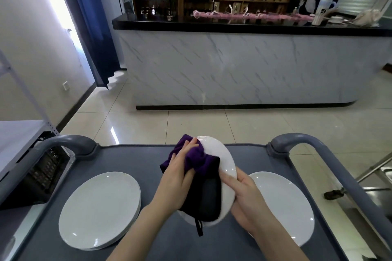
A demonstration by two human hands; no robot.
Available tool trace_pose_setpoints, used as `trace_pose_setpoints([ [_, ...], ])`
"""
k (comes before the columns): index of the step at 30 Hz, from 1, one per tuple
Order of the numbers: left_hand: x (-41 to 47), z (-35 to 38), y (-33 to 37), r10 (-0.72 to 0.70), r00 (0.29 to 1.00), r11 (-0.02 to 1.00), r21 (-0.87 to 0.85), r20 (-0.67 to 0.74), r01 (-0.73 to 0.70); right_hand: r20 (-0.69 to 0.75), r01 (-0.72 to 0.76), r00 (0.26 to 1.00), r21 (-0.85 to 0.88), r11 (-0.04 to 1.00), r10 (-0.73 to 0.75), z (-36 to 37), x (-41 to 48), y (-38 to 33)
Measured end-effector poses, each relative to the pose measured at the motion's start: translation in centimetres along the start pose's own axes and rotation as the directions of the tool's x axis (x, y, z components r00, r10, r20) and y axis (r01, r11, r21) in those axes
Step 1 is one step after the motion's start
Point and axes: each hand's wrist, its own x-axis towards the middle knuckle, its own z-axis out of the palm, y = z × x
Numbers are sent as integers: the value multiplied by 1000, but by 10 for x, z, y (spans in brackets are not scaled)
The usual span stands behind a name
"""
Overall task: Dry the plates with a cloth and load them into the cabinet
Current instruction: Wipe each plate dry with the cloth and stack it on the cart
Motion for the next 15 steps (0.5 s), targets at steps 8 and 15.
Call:
trace_pose_setpoints([
  [8,-41,7,-12,-332,932,920,-266,-144,287,-110,35,994,124,992,-21,-3,6,-16],
  [15,-53,31,13,-107,993,978,-182,-48,96,-163,28,987,142,989,-5,12,12,-4],
])
